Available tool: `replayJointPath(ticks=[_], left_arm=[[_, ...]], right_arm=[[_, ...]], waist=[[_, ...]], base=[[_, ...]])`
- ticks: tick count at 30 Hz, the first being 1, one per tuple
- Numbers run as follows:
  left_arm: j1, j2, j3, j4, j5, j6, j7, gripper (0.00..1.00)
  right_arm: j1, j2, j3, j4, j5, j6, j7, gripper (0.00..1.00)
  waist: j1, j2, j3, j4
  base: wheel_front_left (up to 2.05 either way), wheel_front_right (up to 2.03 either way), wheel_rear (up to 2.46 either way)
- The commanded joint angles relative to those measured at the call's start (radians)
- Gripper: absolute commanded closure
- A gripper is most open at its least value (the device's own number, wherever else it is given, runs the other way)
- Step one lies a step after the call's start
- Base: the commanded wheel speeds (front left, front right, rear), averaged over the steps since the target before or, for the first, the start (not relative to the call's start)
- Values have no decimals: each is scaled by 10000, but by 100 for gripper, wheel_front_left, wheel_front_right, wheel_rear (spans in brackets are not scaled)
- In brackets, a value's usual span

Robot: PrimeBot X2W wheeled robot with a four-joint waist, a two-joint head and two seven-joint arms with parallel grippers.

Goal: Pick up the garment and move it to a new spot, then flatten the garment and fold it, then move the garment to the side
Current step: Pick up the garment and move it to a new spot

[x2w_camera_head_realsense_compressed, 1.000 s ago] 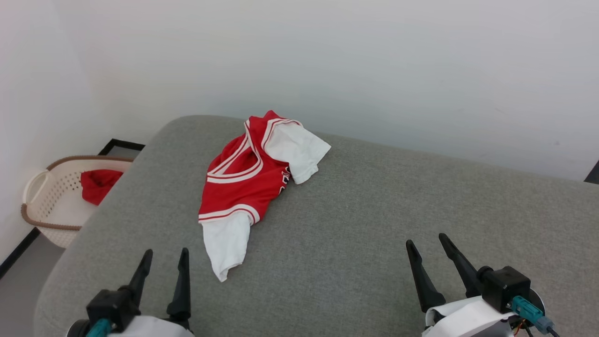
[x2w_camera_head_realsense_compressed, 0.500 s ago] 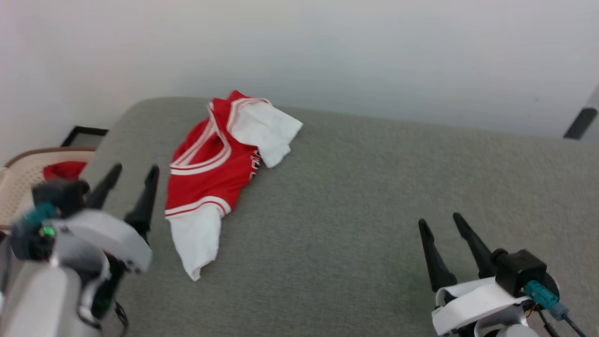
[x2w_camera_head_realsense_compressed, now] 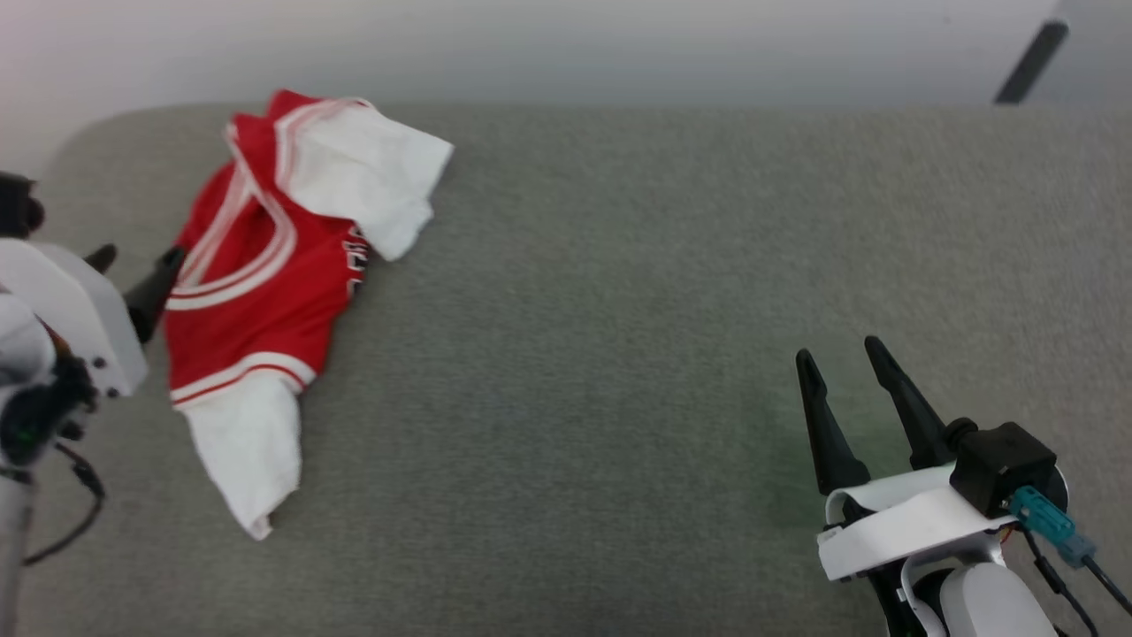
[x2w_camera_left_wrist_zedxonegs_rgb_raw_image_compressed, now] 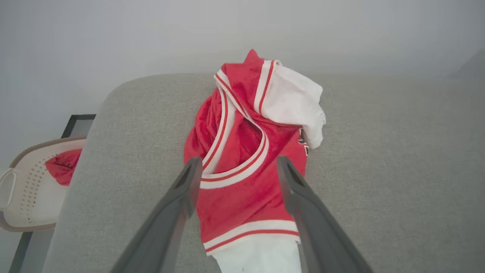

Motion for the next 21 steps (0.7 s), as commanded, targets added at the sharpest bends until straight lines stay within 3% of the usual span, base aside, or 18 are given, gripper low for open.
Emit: replayJointPath(ticks=[1, 13, 21], left_arm=[[-178, 85, -36, 126, -90, -28, 123, 0], [-1692, 599, -517, 2626, -337, 192, 2344, 0], [-2257, 424, -1016, 3845, -250, 362, 3578, 0]], right_arm=[[-150, 8, 51, -32, 8, 4, -61, 0], [-738, 12, 311, -191, 150, 4, -105, 0], [-997, 13, 398, -454, 228, 4, 8, 0]], waist=[[0, -1, 915, -859], [0, -1, 1963, -1664], [0, -1, 2399, -1891]], base=[[0, 0, 0], [0, 0, 0], [0, 0, 0]])
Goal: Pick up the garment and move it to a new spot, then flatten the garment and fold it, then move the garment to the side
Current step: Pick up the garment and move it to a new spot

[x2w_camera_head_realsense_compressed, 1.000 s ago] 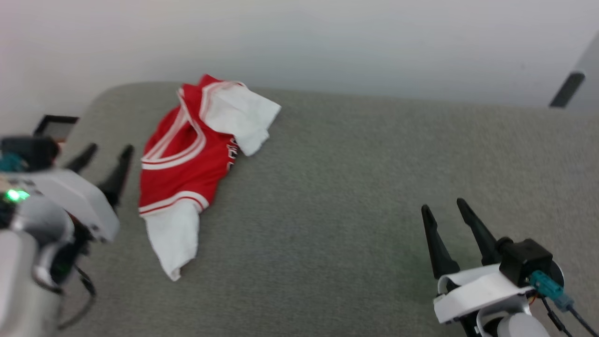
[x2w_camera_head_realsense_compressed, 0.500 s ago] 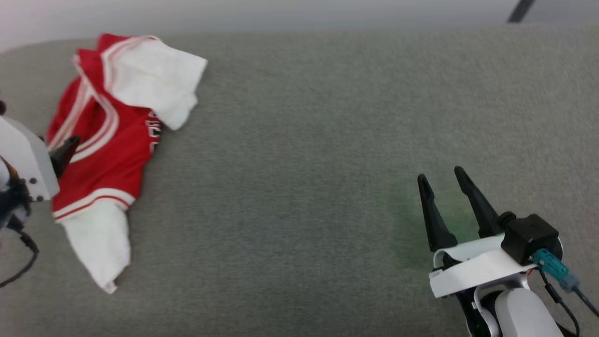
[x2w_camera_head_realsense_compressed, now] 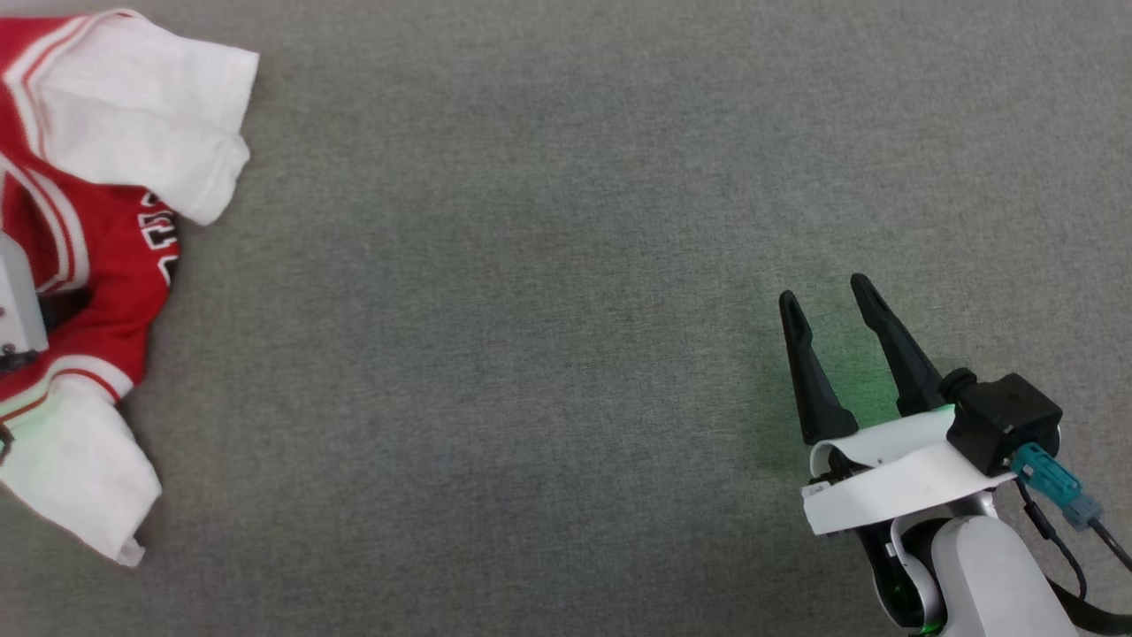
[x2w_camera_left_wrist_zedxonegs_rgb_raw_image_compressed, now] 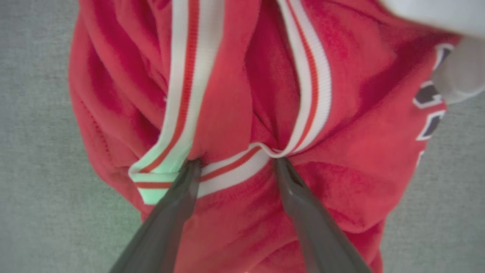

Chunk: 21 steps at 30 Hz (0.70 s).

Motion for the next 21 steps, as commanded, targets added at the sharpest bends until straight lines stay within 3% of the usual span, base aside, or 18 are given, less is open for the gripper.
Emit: replayJointPath(ticks=[1, 6, 8, 21], left_arm=[[201, -299, -203, 292, 61, 53, 130, 0], [139, -568, -311, 864, -18, 161, 290, 0], [112, -691, -263, 983, -132, 92, 174, 100], [-315, -509, -207, 728, -39, -114, -1190, 100]], right_arm=[[-168, 18, 32, -74, 47, 6, 49, 0], [-193, 18, 89, -182, 97, 6, 145, 0], [-205, 18, 73, -198, 100, 6, 159, 0], [530, 12, -209, -54, 26, 6, 374, 0]], waist=[[0, 0, 216, -194], [0, 0, 290, -232], [0, 0, 274, -208], [0, 0, -1201, 511]], base=[[0, 0, 0], [0, 0, 0], [0, 0, 0], [0, 0, 0]])
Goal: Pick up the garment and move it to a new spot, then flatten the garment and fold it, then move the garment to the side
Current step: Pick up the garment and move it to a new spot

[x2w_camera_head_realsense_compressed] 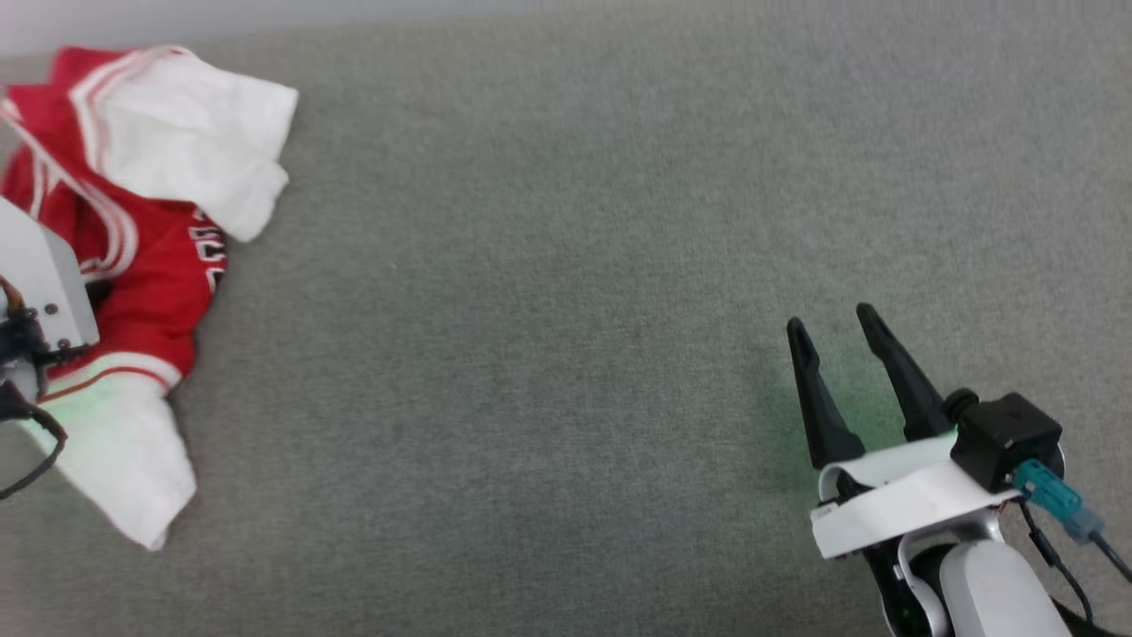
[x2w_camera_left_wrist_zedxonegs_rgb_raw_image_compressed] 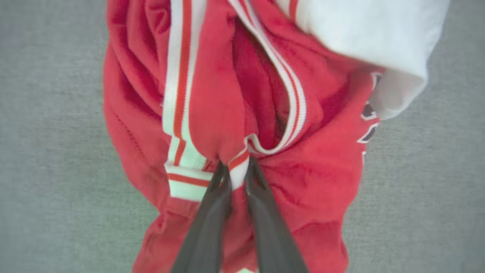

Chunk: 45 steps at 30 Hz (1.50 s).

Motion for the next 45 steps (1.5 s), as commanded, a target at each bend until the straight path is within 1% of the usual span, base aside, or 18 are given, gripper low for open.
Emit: replayJointPath(ticks=[1, 7, 16, 18, 23, 29, 33, 37, 42, 45], left_arm=[[4, 26, 6, -97, 52, -50, -180, 100], [-237, 54, -134, -530, 98, -167, -838, 100], [-600, 218, -769, -1881, 293, -255, -2077, 100], [-679, 235, -1021, -2268, 131, -260, -2277, 100], [-912, 497, -1738, -3293, -413, -258, -2504, 100], [-1179, 719, -2527, -4215, -1239, -260, -2479, 100], [-1255, 681, -2923, -4767, -1753, -261, -2405, 100], [-1315, 669, -3143, -5074, -2014, -260, -2331, 100], [-1291, 404, -3486, -5552, -2421, -260, -2223, 100], [-1265, 153, -3703, -5885, -2679, -261, -2098, 100]], right_arm=[[217, 4, -39, 28, -36, 4, 48, 0], [789, 3, -131, 70, 63, 4, 154, 0], [1583, 4, -226, 9, 254, 4, 303, 0], [1708, 4, -236, -17, 267, 4, 339, 0], [1869, 4, -297, -150, 282, 4, 376, 0], [1968, 1, -572, -248, 168, 4, 381, 0], [2057, 0, -903, -302, 80, 4, 413, 0], [2150, 4, -1186, -344, -18, 4, 446, 0], [2203, 1, -1667, -410, -243, 4, 487, 0], [2351, 3, -2029, -481, -338, 4, 528, 0]], waist=[[0, -1, -718, 412], [0, -1, -1824, 876], [0, -1, -3304, 1549], [0, -1, -3541, 1654], [0, -1, -3822, 1763], [0, -1, -3991, 1619], [0, -1, -4045, 1373], [0, -1, -4054, 1122], [0, -1, -4031, 558], [0, -1, -3980, 258]], base=[[0, 0, 0], [0, 0, 0], [0, 0, 0], [0, 0, 0], [0, 0, 0], [0, 0, 0], [0, 0, 0], [0, 0, 0], [0, 0, 0], [0, 0, 0]])
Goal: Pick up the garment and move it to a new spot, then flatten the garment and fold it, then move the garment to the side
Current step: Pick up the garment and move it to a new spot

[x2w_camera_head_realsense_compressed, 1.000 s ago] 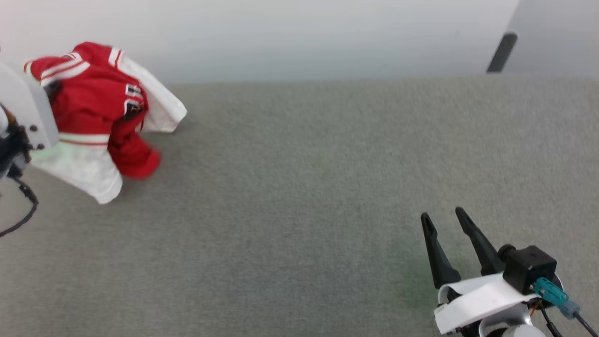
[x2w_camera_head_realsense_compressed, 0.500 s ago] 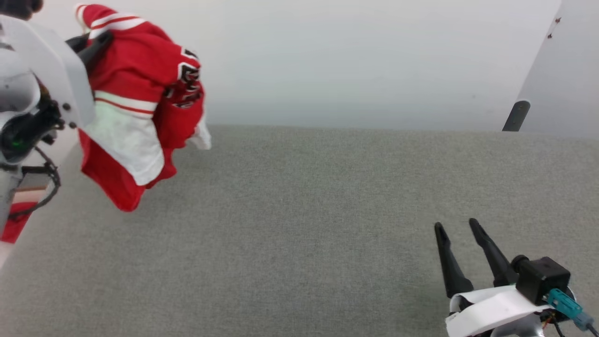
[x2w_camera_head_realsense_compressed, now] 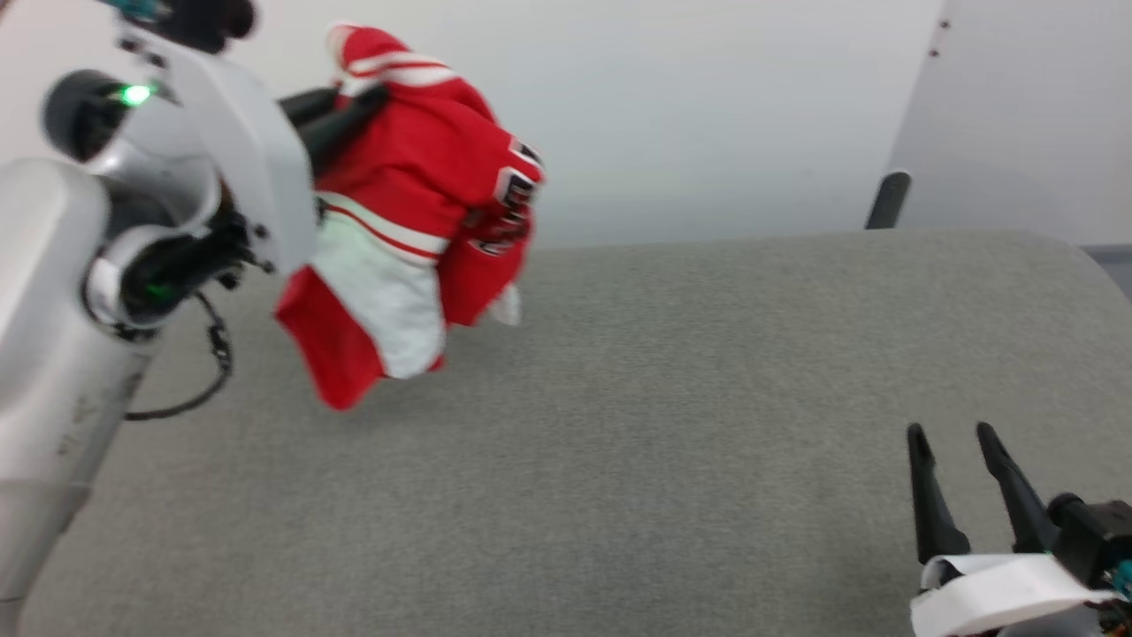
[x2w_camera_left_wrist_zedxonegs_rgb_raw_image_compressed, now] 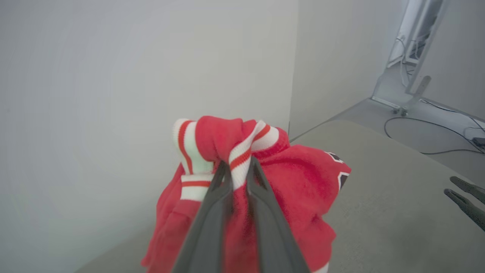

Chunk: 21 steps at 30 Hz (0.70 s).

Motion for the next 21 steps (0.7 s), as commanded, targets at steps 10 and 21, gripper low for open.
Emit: replayJointPath(ticks=[10, 21], left_arm=[[174, -1085, -636, -432, -383, 73, 343, 100], [1205, -1303, -1455, -160, -271, 81, 440, 100]], right_arm=[[326, 12, -808, -268, -77, 4, 51, 0], [95, 10, -699, -57, 183, 4, -158, 0]], waist=[[0, 0, 334, -961], [0, 0, 960, -1285]], base=[[0, 0, 0], [0, 0, 0]])
